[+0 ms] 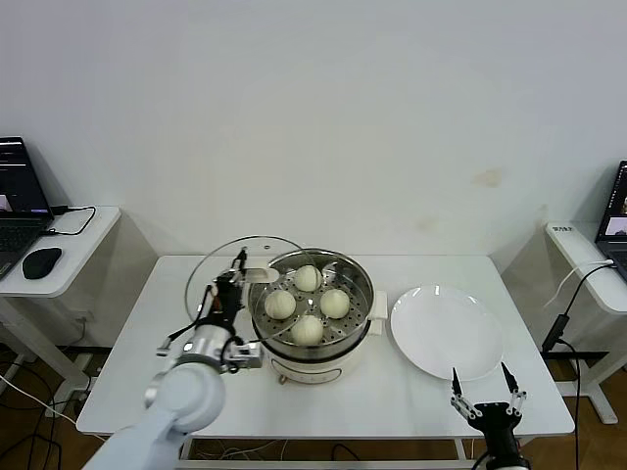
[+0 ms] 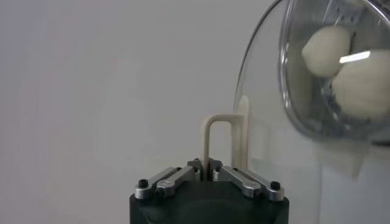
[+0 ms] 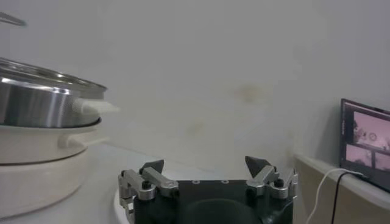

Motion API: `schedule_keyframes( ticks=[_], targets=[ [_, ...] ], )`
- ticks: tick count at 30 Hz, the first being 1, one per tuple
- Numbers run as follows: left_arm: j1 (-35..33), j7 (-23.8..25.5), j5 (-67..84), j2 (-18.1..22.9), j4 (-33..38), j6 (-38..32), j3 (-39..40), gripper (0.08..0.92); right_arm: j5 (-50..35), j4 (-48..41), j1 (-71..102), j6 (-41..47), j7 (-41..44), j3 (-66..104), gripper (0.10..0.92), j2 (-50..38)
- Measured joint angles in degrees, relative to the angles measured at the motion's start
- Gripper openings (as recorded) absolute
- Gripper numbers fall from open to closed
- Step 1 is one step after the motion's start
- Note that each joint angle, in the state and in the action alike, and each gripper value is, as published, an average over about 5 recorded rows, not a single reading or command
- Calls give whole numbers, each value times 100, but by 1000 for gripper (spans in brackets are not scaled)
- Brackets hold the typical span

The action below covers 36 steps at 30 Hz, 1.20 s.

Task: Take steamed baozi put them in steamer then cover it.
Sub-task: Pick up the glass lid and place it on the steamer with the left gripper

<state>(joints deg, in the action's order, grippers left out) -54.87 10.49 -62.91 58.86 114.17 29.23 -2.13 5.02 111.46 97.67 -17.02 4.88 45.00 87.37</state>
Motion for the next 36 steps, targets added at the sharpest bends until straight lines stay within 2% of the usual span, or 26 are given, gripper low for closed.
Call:
schedule_keyframes(
  ticks=[16,26,36],
  targets=[
    [668,246,-830,1120,-944,80,810,140,73,-105,3,-78,-16,-9,823,14],
    [714,297,-1057,1464,-1243,84,923,140,113,-110,13,-79,-17,-63,823,35],
    [684,329,-1193,1611,-1341,58,939,140,125,-138,30,-110,-17,-63,823,39]
  ],
)
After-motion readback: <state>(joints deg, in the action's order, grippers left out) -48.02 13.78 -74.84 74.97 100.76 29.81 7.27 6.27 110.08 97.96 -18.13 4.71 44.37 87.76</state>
